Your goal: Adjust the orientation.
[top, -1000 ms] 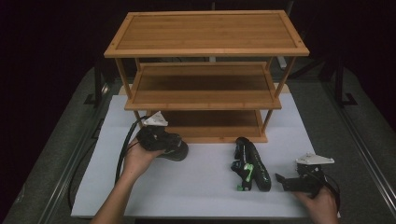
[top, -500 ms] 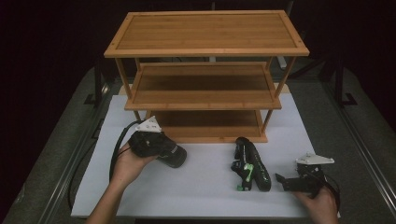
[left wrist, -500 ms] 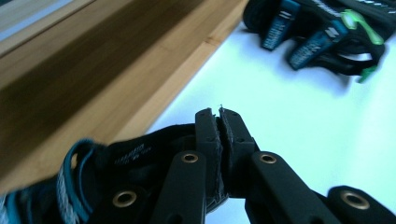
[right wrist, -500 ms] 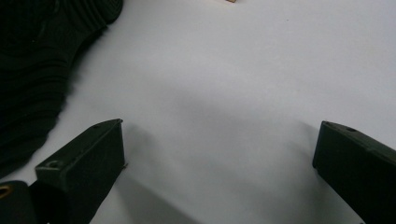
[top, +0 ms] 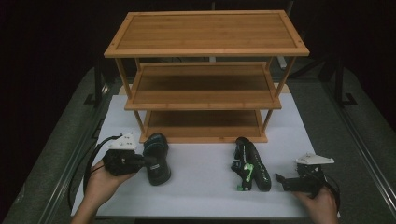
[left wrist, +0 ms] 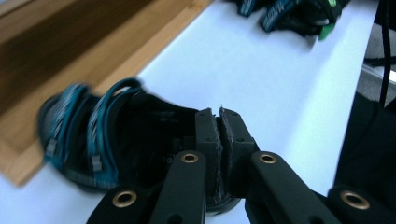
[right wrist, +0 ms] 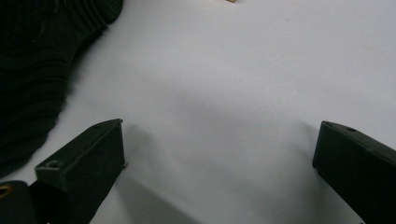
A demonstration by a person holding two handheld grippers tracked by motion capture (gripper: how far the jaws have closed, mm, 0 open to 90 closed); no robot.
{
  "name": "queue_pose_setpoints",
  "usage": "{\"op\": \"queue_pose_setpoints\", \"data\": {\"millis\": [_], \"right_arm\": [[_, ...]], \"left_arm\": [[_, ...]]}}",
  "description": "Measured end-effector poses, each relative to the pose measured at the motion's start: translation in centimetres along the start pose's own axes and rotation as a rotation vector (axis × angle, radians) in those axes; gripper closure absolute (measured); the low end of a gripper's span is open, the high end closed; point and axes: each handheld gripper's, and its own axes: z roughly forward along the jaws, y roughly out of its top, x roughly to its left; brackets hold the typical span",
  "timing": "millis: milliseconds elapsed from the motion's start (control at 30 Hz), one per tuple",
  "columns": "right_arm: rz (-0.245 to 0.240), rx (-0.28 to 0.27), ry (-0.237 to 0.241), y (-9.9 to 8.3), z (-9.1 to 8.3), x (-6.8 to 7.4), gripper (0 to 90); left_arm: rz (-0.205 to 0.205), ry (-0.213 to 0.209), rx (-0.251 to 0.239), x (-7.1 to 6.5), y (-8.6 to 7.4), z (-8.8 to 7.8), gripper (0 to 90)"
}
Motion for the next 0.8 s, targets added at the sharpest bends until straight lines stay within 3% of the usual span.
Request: {"op": "queue_pose_setpoints", "data": {"millis": [167,300,367,433,500,567,700,767,800], "right_arm": [[0.001,0.001,0.0,0.0,0.0,0.0,1.5],[0.001,0.0,0.0,0.0,0.0,0.0,1.6],[0.001,0.0,0.0,0.0,0.0,0.0,1.5],[0.002,0.001,0.0,0.0,0.0,0.0,1.6],[0.0,0.0,0.0,0.0,0.0,0.0,1.5],[-0.001,0.0,0.0,0.0,0.0,0.0,1.5],[0.0,0.0,0.0,0.0,0.0,0.0,1.6],[0.002,0.001,0.0,0.0,0.0,0.0,1.6],[0.002,0.001,0.0,0.0,0.0,0.0,1.6]], "left_arm": [[-0.021,0.008,0.007,-0.2,-1.8,-0.9,87.1],[-0.027,-0.022,0.001,-0.1,-2.0,-0.5,86.4],[-0.018,-0.014,-0.005,-0.1,-1.9,-0.5,84.6],[-0.015,-0.003,-0.019,0.2,-1.4,-0.7,71.0],[-0.019,0.002,-0.036,0.4,-1.0,-0.9,68.2],[-0.015,0.019,-0.052,0.9,-0.1,-0.9,59.9],[-0.001,0.029,-0.034,2.1,0.7,-0.1,54.1],[-0.015,0.025,-0.013,3.6,0.9,1.2,52.3],[-0.015,0.025,-0.013,3.6,0.9,1.2,51.0]]}}
